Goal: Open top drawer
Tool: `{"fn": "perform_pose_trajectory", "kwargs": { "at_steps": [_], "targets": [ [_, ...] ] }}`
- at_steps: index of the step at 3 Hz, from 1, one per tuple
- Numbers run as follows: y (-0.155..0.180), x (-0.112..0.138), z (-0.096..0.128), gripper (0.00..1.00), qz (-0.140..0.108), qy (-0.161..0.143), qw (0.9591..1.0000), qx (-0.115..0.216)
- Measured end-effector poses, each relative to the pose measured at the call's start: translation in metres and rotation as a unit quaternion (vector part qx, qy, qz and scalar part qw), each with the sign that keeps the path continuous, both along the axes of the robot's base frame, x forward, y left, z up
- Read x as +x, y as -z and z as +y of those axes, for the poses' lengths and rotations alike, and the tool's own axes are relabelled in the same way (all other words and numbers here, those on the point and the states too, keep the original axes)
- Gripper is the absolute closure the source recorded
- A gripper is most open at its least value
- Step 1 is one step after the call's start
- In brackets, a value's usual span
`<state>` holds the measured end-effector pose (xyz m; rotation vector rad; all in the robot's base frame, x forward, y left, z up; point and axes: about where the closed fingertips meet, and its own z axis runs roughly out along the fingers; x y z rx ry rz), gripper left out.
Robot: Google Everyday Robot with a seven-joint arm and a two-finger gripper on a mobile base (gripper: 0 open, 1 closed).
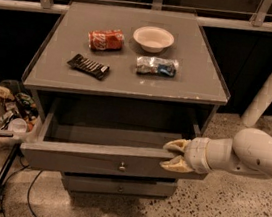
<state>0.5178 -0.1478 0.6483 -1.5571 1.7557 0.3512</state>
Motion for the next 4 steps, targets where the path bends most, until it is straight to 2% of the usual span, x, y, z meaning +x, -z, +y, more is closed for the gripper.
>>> {"fn": "perform_pose_trajectory", "kwargs": {
  "at_steps": [1,2,4],
  "targets": [
    [-0.0064,-0.0126,0.0075,1.00,-0.005,-0.005,0.9999,0.010],
    [-0.0063,-0.0126,0.0076,0.84,-0.005,-0.005,0.9999,0.010],
    [-0.0063,-0.0126,0.0077,0.39,-0.005,-0.006,0.9999,0.010]
  ]
}}
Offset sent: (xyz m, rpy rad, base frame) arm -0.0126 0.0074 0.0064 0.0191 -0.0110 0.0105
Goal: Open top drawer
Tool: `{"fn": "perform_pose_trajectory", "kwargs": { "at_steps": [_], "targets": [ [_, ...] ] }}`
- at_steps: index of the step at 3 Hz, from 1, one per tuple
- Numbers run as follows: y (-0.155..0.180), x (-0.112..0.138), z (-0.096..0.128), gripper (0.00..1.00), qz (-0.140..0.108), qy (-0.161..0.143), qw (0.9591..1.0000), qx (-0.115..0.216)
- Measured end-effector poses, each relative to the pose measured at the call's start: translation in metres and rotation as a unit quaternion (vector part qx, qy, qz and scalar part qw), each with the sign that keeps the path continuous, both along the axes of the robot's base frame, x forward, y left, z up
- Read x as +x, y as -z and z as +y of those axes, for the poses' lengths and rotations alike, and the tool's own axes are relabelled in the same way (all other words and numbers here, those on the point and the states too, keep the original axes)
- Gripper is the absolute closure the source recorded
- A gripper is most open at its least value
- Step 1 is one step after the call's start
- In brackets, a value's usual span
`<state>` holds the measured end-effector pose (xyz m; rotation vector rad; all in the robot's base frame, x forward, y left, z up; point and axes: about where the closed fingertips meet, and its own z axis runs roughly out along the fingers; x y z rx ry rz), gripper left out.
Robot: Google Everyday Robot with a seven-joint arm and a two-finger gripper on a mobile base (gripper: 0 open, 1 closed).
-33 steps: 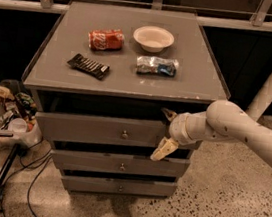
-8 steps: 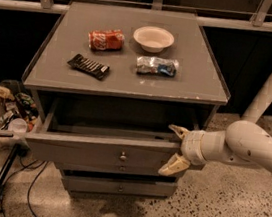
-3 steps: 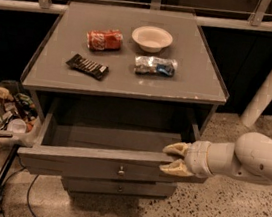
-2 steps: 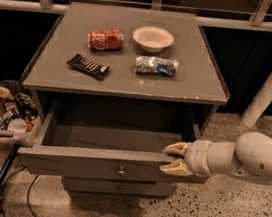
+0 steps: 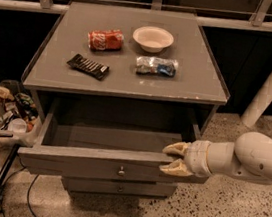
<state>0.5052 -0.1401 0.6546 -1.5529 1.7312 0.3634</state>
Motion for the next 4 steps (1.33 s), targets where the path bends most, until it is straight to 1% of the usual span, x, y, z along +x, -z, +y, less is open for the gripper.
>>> {"fn": "perform_pose_trajectory", "kwargs": {
  "at_steps": [1,2,3,4],
  "targets": [
    [0.0000,0.0000,0.0000,0.16,0.000,0.000,1.0000,0.000],
    [0.0000,0.0000,0.0001,0.00,0.000,0.000,1.0000,0.000],
    [0.0000,0.0000,0.0001,0.19,0.000,0.000,1.0000,0.000],
    [0.0000,0.0000,0.0001,0.42,0.000,0.000,1.0000,0.000]
  ]
}}
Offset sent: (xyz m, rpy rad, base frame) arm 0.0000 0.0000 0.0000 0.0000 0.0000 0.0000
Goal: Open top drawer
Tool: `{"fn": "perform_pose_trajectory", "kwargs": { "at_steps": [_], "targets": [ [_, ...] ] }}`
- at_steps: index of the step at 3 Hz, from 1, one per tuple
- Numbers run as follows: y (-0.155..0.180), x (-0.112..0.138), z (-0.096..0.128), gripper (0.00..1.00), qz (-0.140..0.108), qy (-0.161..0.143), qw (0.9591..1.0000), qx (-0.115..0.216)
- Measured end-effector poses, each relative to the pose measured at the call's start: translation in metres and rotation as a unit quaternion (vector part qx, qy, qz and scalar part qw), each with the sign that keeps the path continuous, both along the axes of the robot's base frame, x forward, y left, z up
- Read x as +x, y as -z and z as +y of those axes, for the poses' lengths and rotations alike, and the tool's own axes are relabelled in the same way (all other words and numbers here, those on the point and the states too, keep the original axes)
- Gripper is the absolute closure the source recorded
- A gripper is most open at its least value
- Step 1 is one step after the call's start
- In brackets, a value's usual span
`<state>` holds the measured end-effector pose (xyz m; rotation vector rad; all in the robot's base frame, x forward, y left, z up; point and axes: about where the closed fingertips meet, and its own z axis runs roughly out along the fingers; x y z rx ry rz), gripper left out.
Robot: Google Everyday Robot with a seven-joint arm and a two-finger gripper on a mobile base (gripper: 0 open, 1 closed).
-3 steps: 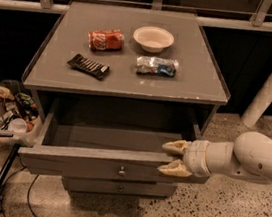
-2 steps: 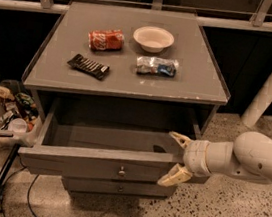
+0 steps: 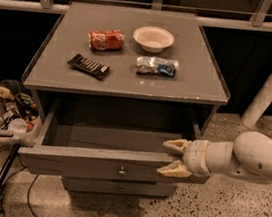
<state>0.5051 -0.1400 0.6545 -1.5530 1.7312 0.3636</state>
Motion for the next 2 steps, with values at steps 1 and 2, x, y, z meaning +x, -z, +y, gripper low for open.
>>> {"fn": "perform_pose_trajectory", "kwargs": {
  "at_steps": [1,2],
  "targets": [
    [0.007,-0.013,-0.007,0.65,0.005,0.009,0.9999,0.006],
    [0.007,-0.026,-0.014,0.89,0.004,0.019,0.9997,0.016]
  ]
}}
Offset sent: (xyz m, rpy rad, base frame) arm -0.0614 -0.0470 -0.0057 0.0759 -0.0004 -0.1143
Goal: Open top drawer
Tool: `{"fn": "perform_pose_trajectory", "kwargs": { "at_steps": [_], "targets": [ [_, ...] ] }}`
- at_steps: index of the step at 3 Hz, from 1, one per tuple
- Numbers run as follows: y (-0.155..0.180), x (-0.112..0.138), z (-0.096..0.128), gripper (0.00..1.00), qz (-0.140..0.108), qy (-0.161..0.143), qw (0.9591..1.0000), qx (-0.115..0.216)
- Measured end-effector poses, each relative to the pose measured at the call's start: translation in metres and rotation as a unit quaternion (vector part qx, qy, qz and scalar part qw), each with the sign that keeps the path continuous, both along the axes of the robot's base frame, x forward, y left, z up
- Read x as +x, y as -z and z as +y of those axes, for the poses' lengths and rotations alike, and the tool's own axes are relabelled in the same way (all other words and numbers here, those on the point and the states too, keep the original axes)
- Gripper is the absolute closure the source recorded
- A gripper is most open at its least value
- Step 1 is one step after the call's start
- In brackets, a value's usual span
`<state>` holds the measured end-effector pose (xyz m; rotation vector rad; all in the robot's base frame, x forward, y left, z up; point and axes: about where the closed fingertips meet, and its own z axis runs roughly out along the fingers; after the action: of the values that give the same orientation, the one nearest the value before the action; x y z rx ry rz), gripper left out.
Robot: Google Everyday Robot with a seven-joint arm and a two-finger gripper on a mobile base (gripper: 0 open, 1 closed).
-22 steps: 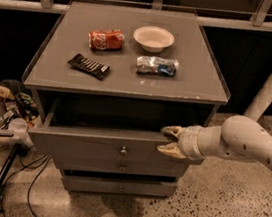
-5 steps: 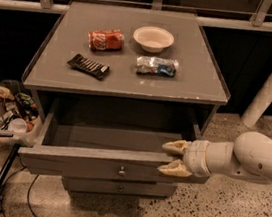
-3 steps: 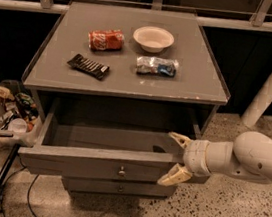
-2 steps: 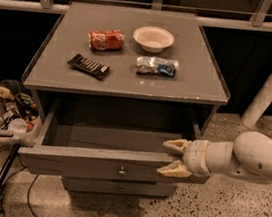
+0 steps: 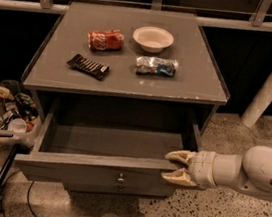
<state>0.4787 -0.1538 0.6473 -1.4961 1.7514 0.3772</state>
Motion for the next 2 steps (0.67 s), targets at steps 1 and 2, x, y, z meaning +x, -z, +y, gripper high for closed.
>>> {"fn": "perform_pose_trajectory", "kwargs": {
  "at_steps": [1,2],
  "targets": [
    [-0.004,0.000,0.000,1.00,0.000,0.000,1.0000,0.000],
    [-0.012,-0.019,0.003,1.00,-0.012,0.000,0.9999,0.008]
  ]
}}
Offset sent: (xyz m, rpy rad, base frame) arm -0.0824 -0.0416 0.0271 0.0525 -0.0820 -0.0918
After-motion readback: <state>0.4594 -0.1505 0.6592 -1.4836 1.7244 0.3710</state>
